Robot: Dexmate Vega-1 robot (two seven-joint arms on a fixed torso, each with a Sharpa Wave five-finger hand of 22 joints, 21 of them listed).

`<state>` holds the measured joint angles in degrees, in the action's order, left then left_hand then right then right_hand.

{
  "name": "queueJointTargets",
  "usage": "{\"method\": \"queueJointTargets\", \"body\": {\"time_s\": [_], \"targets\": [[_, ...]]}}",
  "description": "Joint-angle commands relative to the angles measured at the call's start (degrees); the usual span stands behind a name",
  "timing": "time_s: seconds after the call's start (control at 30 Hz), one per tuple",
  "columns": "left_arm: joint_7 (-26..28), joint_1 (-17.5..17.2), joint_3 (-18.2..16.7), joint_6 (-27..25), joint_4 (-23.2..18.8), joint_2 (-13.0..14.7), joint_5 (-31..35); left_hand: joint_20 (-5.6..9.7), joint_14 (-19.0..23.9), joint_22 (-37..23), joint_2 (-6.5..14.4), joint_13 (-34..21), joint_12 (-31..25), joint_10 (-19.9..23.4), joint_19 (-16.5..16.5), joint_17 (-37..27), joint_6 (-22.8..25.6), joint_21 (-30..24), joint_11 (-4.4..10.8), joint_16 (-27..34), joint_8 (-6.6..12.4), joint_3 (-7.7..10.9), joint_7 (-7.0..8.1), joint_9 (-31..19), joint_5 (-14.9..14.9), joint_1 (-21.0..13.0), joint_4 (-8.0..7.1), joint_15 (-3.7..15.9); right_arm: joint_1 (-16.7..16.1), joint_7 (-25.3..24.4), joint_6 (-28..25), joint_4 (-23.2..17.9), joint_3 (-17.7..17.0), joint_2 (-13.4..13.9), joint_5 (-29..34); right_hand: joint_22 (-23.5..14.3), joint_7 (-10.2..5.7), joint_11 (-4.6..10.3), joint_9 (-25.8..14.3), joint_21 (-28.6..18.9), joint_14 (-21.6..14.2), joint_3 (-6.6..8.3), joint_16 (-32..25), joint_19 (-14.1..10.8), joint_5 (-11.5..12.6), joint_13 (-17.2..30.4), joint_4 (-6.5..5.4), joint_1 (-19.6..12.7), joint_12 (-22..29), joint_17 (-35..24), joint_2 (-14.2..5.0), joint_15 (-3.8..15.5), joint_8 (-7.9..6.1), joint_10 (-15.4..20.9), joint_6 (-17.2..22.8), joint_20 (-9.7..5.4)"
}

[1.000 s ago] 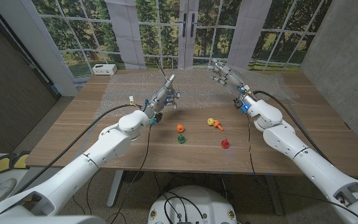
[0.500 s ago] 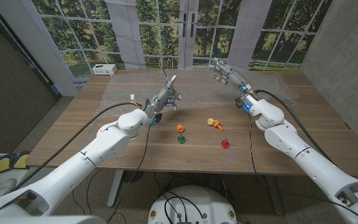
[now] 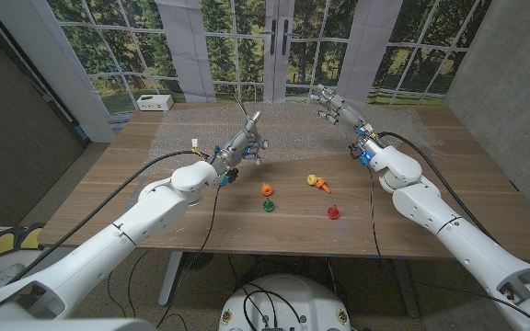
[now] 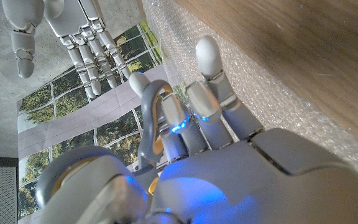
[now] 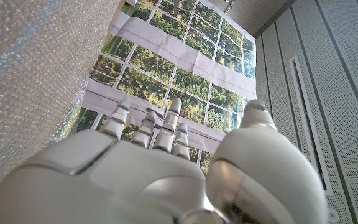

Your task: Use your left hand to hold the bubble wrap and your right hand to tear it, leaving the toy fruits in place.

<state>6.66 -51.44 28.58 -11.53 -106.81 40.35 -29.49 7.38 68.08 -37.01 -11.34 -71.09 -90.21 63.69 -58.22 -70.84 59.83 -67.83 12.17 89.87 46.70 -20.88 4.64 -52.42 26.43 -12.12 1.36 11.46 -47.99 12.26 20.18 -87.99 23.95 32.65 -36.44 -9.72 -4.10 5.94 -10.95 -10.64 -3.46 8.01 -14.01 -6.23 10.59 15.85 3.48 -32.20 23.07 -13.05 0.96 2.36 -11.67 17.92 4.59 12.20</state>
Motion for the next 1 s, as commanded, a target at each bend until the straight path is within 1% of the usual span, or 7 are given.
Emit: {"method": "queueJointTargets", "body": {"time_s": [0.03,0.7,0.8,0.83,0.87,0.97,1.0], "targets": [[0.1,-1.4,-1.2,-1.0,-2.1,1.9,-1.0,-0.32,-0.3,0.2,0.0,-0.2,-0.2,-0.1,-0.4,-0.1,-0.1,-0.4,-0.14,0.3,23.47,-0.04,-0.27,-16.3,-0.2,0.7,0.72,0.02,0.0,-0.5,0.0,0.1,-0.1,0.0,0.3,-0.2,0.14,-0.50,-0.1,-0.1,0.2,-0.36,-0.4,0.3,-0.2,0.1,0.06,0.5,-0.3,0.0,-0.03,0.51,-0.27,0.3,0.0,-0.03],[0.7,-4.6,-3.8,-0.2,-5.2,4.6,-2.6,-0.24,-0.1,0.1,0.4,-0.1,-0.2,0.1,-0.5,-0.1,-0.4,-0.6,-0.11,0.3,24.06,0.17,-0.24,-15.6,0.2,1.1,2.12,0.04,-0.4,-1.8,0.4,-0.7,-0.2,0.4,1.6,-0.2,0.05,-0.47,-0.1,-0.2,0.2,-0.38,-0.5,0.3,-0.1,0.1,0.30,0.5,-0.8,0.1,-0.24,0.46,-0.25,0.4,-0.1,-0.07],[0.7,-5.1,-4.1,0.2,-5.7,5.0,-2.5,-0.17,-0.1,0.3,0.5,-0.1,-0.2,0.1,-0.6,-0.1,-0.4,-0.6,-0.12,0.2,24.41,0.22,-0.26,-15.9,0.3,1.2,2.50,0.03,-1.0,-3.9,0.3,-1.6,-0.5,0.8,3.2,-0.2,-0.03,-0.49,-0.1,-0.2,1.3,-0.30,-0.1,0.4,-0.1,0.2,0.51,0.3,-1.0,0.2,-0.33,0.17,-0.31,0.5,0.0,-0.03],[0.8,-5.2,-4.1,0.3,-5.9,5.2,-2.5,-0.17,-0.1,0.2,0.5,-0.1,-0.2,0.1,-0.5,-0.1,-0.2,-0.7,-0.10,0.2,23.88,0.24,-0.24,-14.8,0.4,1.2,2.62,0.03,-1.1,-4.5,0.3,-1.9,-0.6,0.9,3.6,-0.2,-0.09,-0.50,-0.1,-0.1,1.5,-0.27,0.0,0.5,-0.1,0.2,0.55,0.2,-1.0,0.2,-0.36,0.17,-0.35,0.5,0.1,-0.01],[1.0,-5.5,-4.3,0.3,-6.1,5.2,-2.6,-0.21,-0.1,0.2,0.5,-0.1,-0.2,0.1,-0.5,-0.1,-0.4,-0.8,-0.16,0.2,24.40,0.25,-0.14,-15.6,0.4,1.2,2.74,0.04,-1.3,-5.1,0.4,-2.1,-0.7,1.1,4.2,-0.2,-0.11,-0.47,-0.1,-0.1,1.5,-0.24,0.0,0.6,-0.1,0.2,0.61,0.1,-1.0,0.2,-0.40,0.17,-0.36,0.5,0.1,0.00],[1.2,-6.1,-4.8,0.4,-6.5,5.5,-3.1,-0.18,0.0,0.3,0.5,-0.1,-0.2,0.1,-0.5,-0.1,-0.5,-0.7,-0.12,0.2,24.56,0.26,-0.18,-15.8,0.4,1.3,2.82,0.04,-1.8,-6.7,0.4,-2.7,-1.0,1.6,5.7,-0.2,-0.18,-0.04,-0.1,0.0,1.6,-0.13,0.1,0.8,-0.1,0.2,0.77,-0.1,-1.1,0.3,-0.49,0.07,-0.40,0.6,0.2,0.02],[1.1,-6.3,-4.9,0.4,-6.6,5.7,-3.1,-0.20,0.0,0.2,0.5,-0.1,-0.2,0.1,-0.5,-0.1,-0.5,-0.8,-0.11,0.2,24.58,0.26,-0.26,-15.8,0.4,1.3,2.85,0.04,-1.9,-7.0,0.4,-2.9,-1.0,1.8,6.0,-0.2,-0.24,0.80,-0.1,0.0,1.6,-0.02,0.1,0.9,0.0,0.2,0.94,-0.3,-1.2,0.3,-0.61,0.12,-0.45,0.7,0.3,0.01]]}}
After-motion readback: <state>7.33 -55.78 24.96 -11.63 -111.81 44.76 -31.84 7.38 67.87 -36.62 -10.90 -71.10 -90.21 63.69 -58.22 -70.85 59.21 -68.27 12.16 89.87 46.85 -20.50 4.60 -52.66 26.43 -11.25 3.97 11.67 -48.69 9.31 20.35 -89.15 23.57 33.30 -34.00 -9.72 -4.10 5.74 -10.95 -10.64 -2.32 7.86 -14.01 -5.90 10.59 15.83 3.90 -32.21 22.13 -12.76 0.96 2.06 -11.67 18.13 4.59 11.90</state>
